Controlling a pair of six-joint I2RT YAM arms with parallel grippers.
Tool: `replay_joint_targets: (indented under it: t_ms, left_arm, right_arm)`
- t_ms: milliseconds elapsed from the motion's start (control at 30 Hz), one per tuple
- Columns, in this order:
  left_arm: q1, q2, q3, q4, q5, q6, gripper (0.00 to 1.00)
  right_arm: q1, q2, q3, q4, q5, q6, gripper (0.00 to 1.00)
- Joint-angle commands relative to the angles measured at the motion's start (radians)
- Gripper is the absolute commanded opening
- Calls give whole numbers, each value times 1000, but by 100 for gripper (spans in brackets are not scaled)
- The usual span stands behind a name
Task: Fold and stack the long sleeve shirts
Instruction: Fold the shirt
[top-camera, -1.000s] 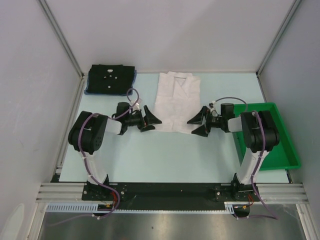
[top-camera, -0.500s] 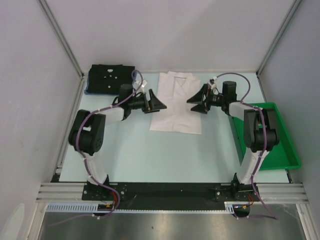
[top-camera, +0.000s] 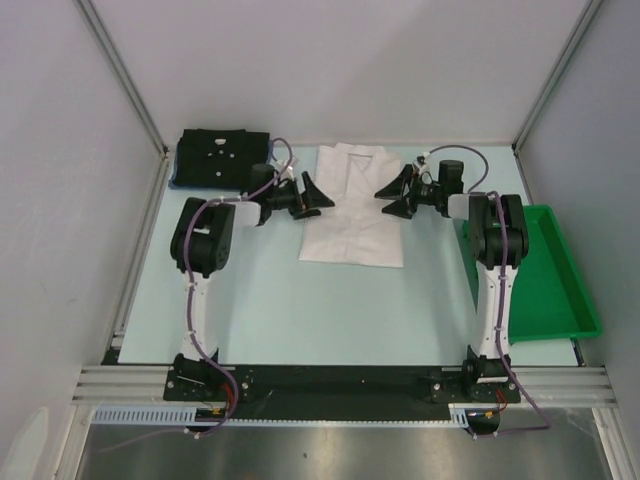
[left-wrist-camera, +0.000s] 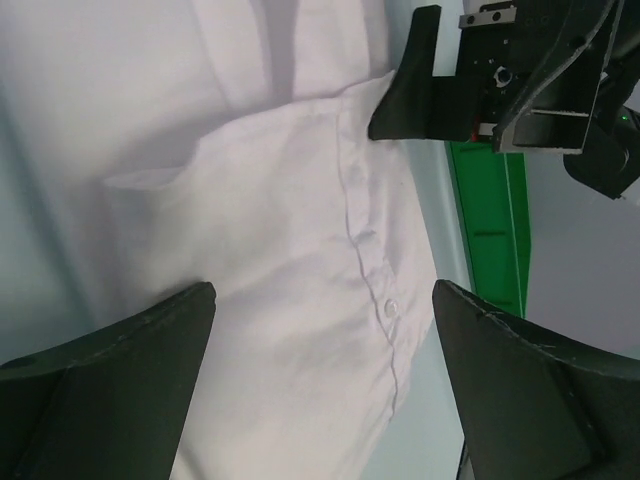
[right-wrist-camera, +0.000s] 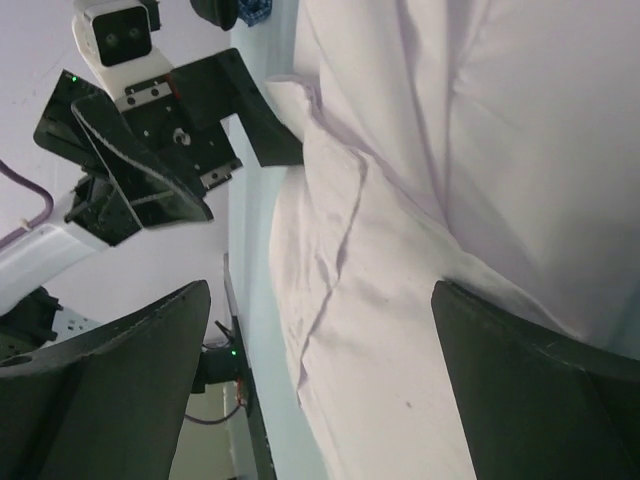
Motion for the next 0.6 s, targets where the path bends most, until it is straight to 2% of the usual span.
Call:
replay_joint_targets:
  t_ms: [0, 33, 100, 133, 167, 200, 233, 300, 333, 367, 433, 533, 567]
  left_arm:
    - [95, -97, -38, -210, -32, 199, 100]
    - [109, -167, -33, -314, -36, 347, 100]
    - [115, -236, -24, -429, -66, 520, 99]
    - [111, -308, -17, -534, -80, 703, 99]
    - [105, -338, -16, -578, -97, 799, 100]
    - [93, -377, -23, -622, -153, 1008, 99]
    - [50, -411, -36, -685, -195, 1119, 99]
    - [-7, -534, -146, -663, -287, 1383, 100]
    - [-56, -569, -247, -632, -333, 1442, 99]
    - [-84, -638, -298, -590, -365, 1484, 100]
    - [-164, -677, -410, -493, -431, 1574, 98]
    - [-269, -727, -522, -385, -488, 1639, 89]
    - [-295, -741, -547, -353, -503, 1653, 83]
  right_arm:
    - [-40, -34, 29, -230, 29, -212, 100]
    - [-41, -76, 36, -288, 26, -234, 100]
    - [-41, -115, 52, -336, 18, -272, 100]
    - [-38, -155, 59, -363, 15, -285, 100]
    - [-32, -167, 71, -388, 18, -327, 100]
    - [-25, -181, 101, -447, 27, -350, 100]
    - [-6, -189, 117, -472, 38, -370, 100]
    - [12, -193, 137, -502, 49, -401, 97]
    - [31, -190, 141, -506, 60, -412, 96]
    - [43, -183, 151, -515, 61, -445, 93]
    - [80, -148, 206, -580, 78, -479, 90]
    - [109, -121, 241, -574, 81, -484, 84]
    - [123, -105, 250, -568, 86, -492, 83]
